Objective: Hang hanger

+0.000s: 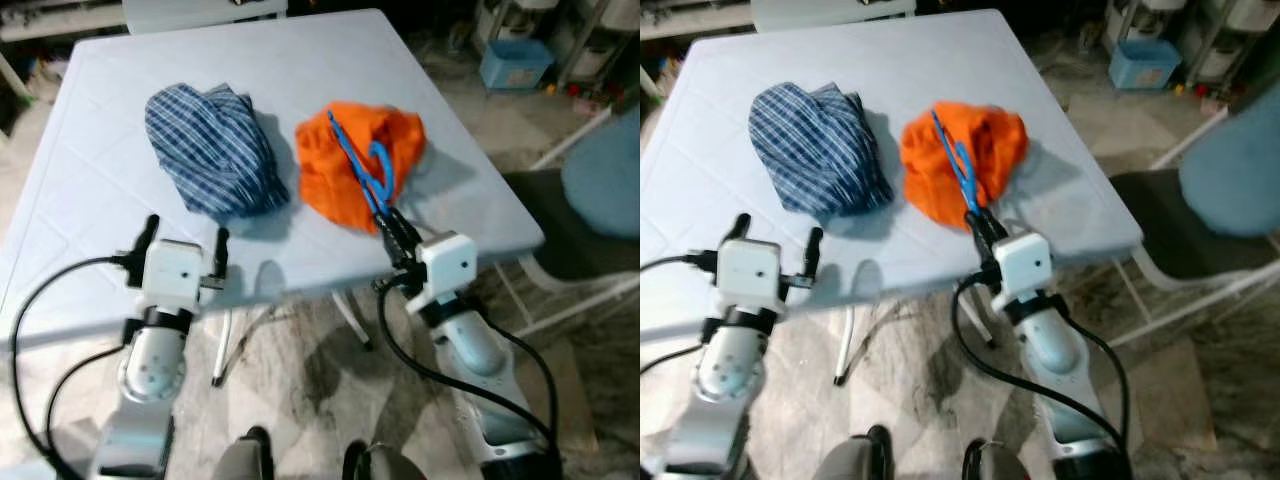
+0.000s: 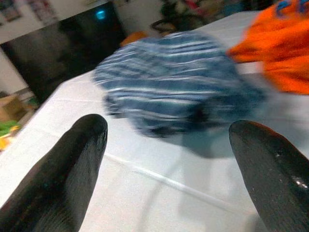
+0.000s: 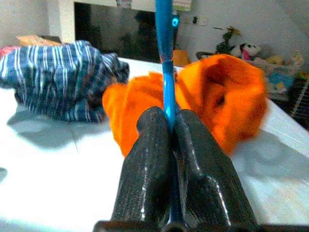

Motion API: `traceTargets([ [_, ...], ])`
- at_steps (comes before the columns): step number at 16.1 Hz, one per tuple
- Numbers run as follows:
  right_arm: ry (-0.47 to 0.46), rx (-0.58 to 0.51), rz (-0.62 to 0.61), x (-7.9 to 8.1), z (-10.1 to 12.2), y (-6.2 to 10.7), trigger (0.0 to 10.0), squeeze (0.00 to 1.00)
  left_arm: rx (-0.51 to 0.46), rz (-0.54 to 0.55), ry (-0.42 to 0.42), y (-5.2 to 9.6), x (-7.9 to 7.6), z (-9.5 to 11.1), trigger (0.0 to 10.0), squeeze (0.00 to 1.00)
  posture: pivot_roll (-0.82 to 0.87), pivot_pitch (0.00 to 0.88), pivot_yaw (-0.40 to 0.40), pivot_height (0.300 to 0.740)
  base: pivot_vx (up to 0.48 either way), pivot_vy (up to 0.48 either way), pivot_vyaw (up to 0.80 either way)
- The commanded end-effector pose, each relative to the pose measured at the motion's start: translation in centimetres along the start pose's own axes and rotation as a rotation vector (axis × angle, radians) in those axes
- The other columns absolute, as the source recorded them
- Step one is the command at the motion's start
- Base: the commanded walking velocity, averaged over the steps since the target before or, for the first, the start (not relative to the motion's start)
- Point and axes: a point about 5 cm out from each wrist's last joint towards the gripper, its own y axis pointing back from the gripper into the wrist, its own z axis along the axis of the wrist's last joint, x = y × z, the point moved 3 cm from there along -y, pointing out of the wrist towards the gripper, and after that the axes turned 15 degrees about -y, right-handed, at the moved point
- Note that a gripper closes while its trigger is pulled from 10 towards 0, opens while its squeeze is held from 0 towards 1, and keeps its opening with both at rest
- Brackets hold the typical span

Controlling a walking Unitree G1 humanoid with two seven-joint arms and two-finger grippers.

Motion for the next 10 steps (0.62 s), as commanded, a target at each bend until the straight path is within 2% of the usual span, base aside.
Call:
traceTargets([
  [1,-0.02,0.086,-0.041,-0.43,-1.98,0.8,10.0,0.0,0.008,-0.005,-0.017,-0.05,0.1,-0.22,10.0,0.0,0.06,0.202,0.0,0.74,-0.266,0.0,0.0],
  [9,0.004,0.053,-0.045,-0.72,-1.2,0.67,10.0,0.0,-0.002,0.006,-0.036,-0.46,0.1,-0.1,10.0,0.0,0.05,0.194,0.004,0.74,-0.25,0.0,0.0],
  [10,0.002,0.053,-0.044,-0.68,-1.24,0.76,10.0,0.0,-0.002,0.006,-0.037,-0.48,0.08,-0.11,10.0,0.0,0.05,0.194,0.004,0.74,0.0,0.0,0.0],
])
